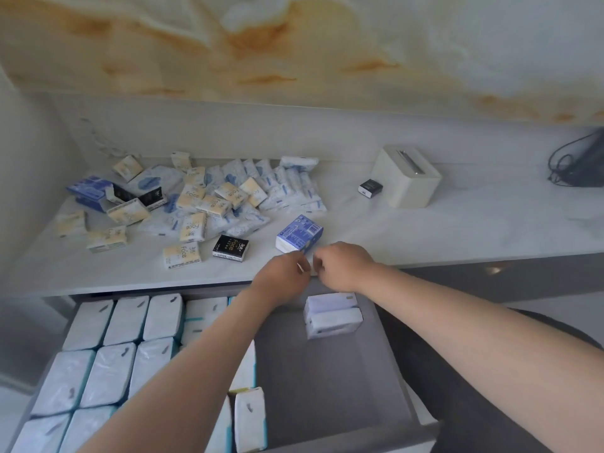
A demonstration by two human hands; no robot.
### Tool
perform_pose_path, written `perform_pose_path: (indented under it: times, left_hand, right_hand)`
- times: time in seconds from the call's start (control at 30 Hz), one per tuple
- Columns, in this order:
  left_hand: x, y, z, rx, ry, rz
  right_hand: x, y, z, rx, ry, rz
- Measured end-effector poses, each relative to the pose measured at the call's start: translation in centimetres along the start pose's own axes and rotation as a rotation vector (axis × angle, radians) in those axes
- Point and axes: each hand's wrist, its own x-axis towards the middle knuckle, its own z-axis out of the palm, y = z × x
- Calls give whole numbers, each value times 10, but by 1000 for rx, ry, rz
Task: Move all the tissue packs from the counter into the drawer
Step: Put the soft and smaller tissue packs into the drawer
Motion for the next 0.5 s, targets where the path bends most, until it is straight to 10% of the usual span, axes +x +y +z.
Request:
perform_pose_path:
  times: [0.17,0.33,0.5]
  left_hand:
    - [-3,-5,-26,111,262,149]
    - [-3,-18,-32,57,80,54]
    - [5,-32,-23,-84,67,-38]
  right_hand:
    - [20,2,-21,271,160,195]
    - [32,2,-3,445,-117,158]
    - [42,-14,5,451,-32,156]
